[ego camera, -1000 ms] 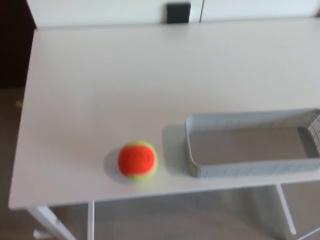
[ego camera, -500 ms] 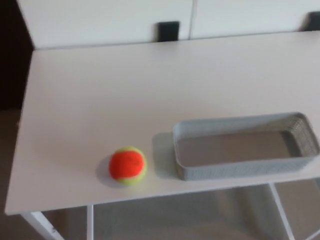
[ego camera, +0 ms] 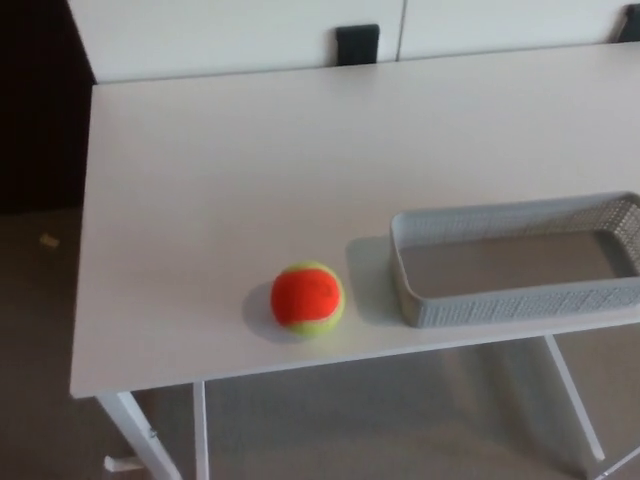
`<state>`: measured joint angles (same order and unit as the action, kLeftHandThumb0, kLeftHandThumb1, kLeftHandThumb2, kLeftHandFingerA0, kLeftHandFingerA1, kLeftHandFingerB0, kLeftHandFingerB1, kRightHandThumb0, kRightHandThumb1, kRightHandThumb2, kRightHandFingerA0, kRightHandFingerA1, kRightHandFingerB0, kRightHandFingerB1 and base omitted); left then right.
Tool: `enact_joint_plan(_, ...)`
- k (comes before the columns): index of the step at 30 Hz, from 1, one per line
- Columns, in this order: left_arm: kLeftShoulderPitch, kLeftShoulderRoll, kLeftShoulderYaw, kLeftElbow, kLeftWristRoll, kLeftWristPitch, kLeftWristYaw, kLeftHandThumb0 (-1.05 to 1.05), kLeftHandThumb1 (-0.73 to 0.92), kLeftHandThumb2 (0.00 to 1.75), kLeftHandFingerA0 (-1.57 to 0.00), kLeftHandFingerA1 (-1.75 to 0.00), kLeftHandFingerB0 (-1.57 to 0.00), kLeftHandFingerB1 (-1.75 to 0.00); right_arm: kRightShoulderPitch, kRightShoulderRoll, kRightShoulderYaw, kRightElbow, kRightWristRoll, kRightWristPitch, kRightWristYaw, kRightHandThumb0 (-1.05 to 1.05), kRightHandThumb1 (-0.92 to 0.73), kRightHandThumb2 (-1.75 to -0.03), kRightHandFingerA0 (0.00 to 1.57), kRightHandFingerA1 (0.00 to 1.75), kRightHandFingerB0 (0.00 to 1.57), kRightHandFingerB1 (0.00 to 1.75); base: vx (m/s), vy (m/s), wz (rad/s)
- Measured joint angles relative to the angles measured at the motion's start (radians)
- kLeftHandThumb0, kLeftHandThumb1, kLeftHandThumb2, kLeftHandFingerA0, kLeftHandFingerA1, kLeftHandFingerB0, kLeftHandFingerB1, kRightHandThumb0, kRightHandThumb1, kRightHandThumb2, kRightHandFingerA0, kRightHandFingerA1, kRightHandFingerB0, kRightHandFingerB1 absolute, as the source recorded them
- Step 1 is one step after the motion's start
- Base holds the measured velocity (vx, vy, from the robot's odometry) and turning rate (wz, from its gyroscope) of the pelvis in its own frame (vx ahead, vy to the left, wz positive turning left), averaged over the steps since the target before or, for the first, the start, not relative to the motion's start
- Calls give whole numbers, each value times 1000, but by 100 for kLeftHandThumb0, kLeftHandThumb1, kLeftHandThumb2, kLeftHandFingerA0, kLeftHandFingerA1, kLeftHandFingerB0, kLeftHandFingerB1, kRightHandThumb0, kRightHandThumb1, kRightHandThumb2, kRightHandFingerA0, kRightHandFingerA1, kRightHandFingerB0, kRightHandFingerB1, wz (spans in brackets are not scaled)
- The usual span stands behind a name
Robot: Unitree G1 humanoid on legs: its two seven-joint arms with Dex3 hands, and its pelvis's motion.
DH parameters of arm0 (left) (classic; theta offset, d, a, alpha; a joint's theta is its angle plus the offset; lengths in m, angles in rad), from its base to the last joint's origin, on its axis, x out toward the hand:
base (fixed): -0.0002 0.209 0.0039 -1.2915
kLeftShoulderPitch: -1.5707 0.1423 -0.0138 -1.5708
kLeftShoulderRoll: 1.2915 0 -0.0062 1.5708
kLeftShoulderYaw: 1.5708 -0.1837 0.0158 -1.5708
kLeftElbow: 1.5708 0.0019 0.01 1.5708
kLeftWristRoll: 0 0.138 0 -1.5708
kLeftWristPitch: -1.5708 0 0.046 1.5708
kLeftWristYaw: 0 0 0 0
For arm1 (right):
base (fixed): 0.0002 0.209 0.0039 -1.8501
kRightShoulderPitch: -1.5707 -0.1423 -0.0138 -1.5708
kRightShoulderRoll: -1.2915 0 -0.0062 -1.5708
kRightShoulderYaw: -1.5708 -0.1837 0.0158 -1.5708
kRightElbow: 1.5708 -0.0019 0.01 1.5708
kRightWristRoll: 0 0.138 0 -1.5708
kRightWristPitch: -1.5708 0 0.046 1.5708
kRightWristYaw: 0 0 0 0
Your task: The robot walk towards a table in front and uses its left hand to pickup a tennis ball on the left side and put it in a container on the right hand side
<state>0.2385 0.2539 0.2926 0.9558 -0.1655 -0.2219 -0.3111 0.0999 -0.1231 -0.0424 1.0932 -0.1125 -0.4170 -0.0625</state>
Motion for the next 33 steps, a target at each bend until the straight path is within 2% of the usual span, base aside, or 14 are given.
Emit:
enact_joint_plan(3,-5,1,-3,-1,1,0,3,-17,53,56,-45,-47,-38,-33,-1,0,0,-1,0,0,0,-24,-63,-59,60,53,36,40,9,-5,6)
enact_joint_plan(16,-27,-1,-9,-2,-1,0,3,-16,52,55,-45,-50,-35,-33,-14,-5,-7,-16,2,4,1,-24,-63,-58,59,54,36,41,-5,-26,2)
enact_joint_plan(17,-28,-1,-9,-2,-1,0,3,-12,39,86,-25,-58,-10,-47,-14,-5,-7,-19,2,5,1,-22,-62,-58,61,55,37,40,0,0,0)
enact_joint_plan(18,-29,-1,-9,-2,-1,-1,2,-12,39,86,-25,-58,-10,-47,-15,-5,-7,-20,2,5,1,-22,-62,-58,61,55,37,40,0,0,0)
enact_joint_plan(19,-26,-2,-5,-12,-3,-1,2,-12,37,85,-18,-56,-5,-45,-17,-5,-7,-22,2,7,1,-21,-62,-58,60,53,37,40,0,0,0)
enact_joint_plan(23,0,-26,43,-83,-26,0,7,-15,38,86,-13,-54,-1,-44,-22,-4,-8,-22,2,13,1,-22,-62,-58,60,53,37,40,0,0,0)
enact_joint_plan(24,7,-31,58,-105,-35,2,11,-12,58,60,-11,-37,-10,-21,-23,-4,-8,-23,2,14,1,-23,-63,-58,59,52,37,40,0,0,0)
enact_joint_plan(26,26,-50,103,-171,-58,15,22,-18,59,62,-14,-36,-11,-23,-24,-4,-9,-28,3,18,1,-24,-63,-58,60,54,37,40,0,0,0)
enact_joint_plan(29,59,-54,184,-289,-92,38,49,-15,61,58,-18,-33,-10,-26,-24,-4,-9,-32,2,23,1,-25,-63,-58,61,54,37,40,0,0,0)
enact_joint_plan(30,70,-50,215,-332,-100,45,60,-15,42,87,-7,-48,-1,-43,-24,-4,-8,-35,2,23,1,-25,-63,-59,61,54,37,40,0,0,0)
enact_joint_plan(31,81,-44,250,-380,-113,53,72,-15,42,87,-7,-48,-1,-43,-25,-6,-7,-37,1,24,1,-25,-63,-59,61,54,37,40,0,0,0)
enact_joint_plan(32,89,-39,274,-412,-121,60,80,-22,60,57,-9,-28,-10,-26,-26,-7,-6,-38,1,24,2,-24,-64,-59,60,52,37,40,0,0,0)
enact_joint_plan(33,96,-34,297,-443,-130,68,89,-22,57,59,-9,-25,-10,-27,-26,-8,-5,-40,1,24,2,-24,-64,-59,59,52,36,40,0,0,0)
